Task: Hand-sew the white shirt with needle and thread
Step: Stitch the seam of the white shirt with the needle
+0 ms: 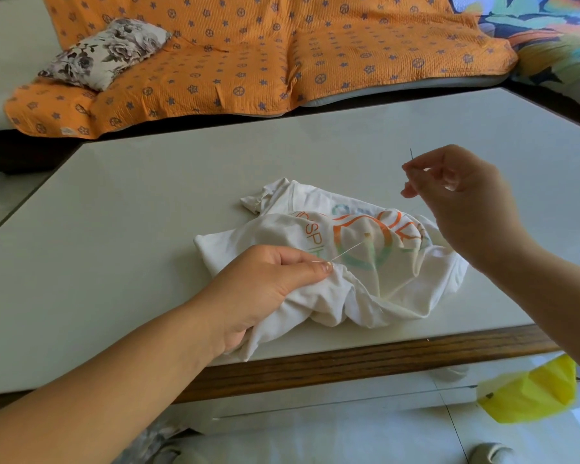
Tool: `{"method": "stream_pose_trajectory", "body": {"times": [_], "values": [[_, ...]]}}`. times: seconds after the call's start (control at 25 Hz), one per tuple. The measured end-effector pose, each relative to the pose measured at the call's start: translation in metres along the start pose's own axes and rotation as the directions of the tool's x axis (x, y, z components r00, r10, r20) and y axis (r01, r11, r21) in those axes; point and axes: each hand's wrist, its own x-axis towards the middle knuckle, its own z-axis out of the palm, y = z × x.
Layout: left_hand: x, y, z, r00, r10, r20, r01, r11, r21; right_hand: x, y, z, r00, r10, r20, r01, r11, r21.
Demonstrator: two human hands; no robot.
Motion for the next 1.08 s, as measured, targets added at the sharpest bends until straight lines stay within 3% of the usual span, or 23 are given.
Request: {"method": "stream_pose_trajectory", "body": {"times": [0.12, 0.2, 0.28, 0.68, 0.96, 1.08], "values": [[-0.002, 0.001, 0.0, 1.0, 0.018, 0.008, -0.018, 1.0, 0.007, -0.018, -0.022, 0.0, 0.965, 0.072, 0.251, -0.087, 0.995, 0.048], [-0.003, 0.002, 0.0, 0.999, 0.035, 0.014, -0.035, 0.999, 0.006, -0.038, -0.034, 0.005, 0.891, 0.124, 0.436, -0.144, 0.99, 0.012], [-0.004, 0.003, 0.001, 0.999, 0.05, 0.014, -0.05, 0.999, 0.011, -0.057, -0.04, 0.011, 0.84, 0.141, 0.524, -0.2, 0.978, 0.058], [-0.007, 0.006, -0.002, 0.994, 0.104, -0.044, -0.103, 0.994, 0.037, -0.061, -0.03, 0.011, 0.903, 0.082, 0.421, -0.108, 0.994, 0.037], [-0.006, 0.005, -0.001, 0.995, 0.096, -0.038, -0.099, 0.991, -0.094, -0.066, -0.026, 0.009, 0.907, 0.078, 0.413, -0.1, 0.994, 0.032], [-0.006, 0.006, -0.001, 0.994, 0.1, -0.039, -0.104, 0.989, -0.106, -0.069, -0.025, 0.007, 0.962, -0.026, 0.27, 0.017, 0.999, 0.036]]}}
